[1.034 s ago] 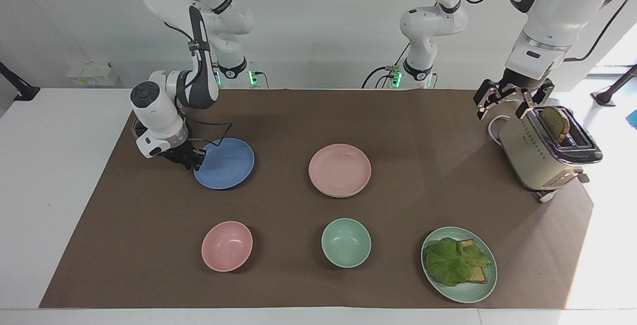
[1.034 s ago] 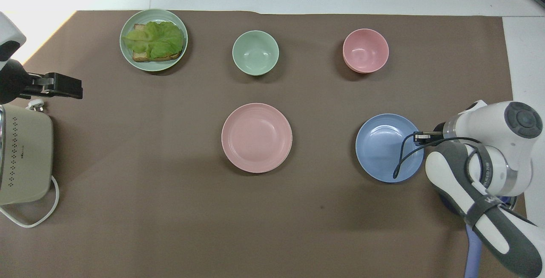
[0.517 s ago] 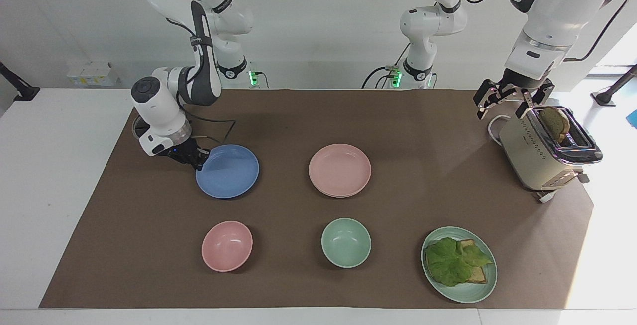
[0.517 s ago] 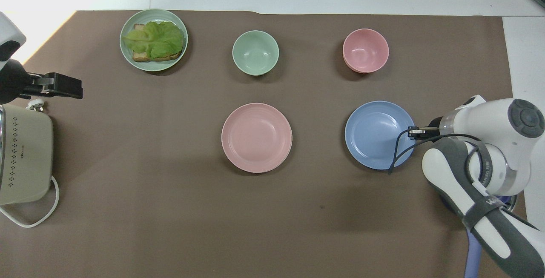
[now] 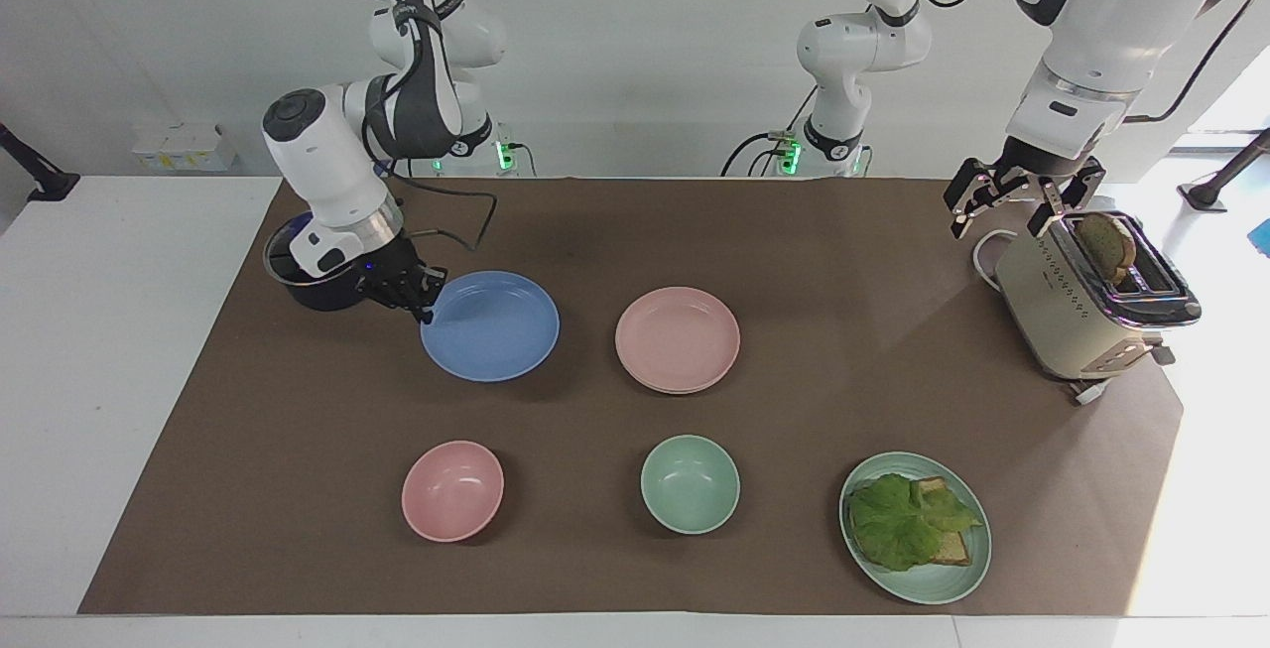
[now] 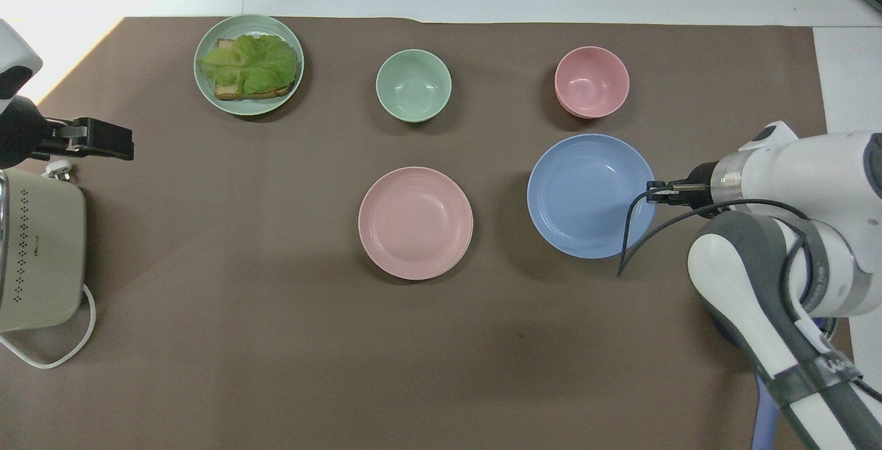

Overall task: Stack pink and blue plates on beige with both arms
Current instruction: 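Carry the blue plate with the right gripper onto the pink plate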

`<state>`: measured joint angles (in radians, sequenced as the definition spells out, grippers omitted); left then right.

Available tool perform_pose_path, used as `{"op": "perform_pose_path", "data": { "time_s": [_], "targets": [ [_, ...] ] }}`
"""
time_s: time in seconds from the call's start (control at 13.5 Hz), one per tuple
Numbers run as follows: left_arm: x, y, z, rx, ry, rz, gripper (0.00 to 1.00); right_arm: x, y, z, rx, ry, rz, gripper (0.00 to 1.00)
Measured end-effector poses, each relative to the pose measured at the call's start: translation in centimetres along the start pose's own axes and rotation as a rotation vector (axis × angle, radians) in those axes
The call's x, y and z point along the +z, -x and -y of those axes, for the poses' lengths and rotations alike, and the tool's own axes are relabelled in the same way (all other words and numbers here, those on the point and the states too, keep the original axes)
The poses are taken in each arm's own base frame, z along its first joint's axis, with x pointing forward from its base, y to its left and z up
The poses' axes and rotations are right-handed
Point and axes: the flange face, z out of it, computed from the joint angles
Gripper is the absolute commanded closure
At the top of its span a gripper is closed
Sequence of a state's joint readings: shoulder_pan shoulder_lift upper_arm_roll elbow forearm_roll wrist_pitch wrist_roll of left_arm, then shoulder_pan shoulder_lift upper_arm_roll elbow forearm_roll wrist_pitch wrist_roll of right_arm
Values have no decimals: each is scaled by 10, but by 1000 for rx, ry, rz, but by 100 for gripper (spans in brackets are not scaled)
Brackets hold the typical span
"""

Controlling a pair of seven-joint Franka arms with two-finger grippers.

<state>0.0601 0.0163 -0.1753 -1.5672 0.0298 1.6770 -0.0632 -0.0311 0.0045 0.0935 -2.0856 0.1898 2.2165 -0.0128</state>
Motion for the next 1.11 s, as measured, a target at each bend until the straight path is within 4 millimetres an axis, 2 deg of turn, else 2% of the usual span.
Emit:
{"op": "perform_pose_path", "data": {
  "time_s": [0.22, 0.3, 0.44, 0.59, 0.67, 1.11],
  "targets": [
    [0, 0, 0, 0, 0, 0, 0, -33, -3, 45, -52, -26, -50, 100],
    [0, 0, 0, 0, 0, 0, 0, -36, -1, 63, -49, -38, -55, 100],
    [0, 0, 0, 0, 0, 0, 0, -33, 9, 111, -18, -56, -43, 100],
    [0, 0, 0, 0, 0, 0, 0, -19, 20, 153, -10, -72, -33, 100],
    [0, 0, 0, 0, 0, 0, 0, -8, 22, 168, -13, -80, -33, 100],
    [0, 0, 0, 0, 0, 0, 0, 70, 29, 206, 23, -91, 25, 100]
  ]
}}
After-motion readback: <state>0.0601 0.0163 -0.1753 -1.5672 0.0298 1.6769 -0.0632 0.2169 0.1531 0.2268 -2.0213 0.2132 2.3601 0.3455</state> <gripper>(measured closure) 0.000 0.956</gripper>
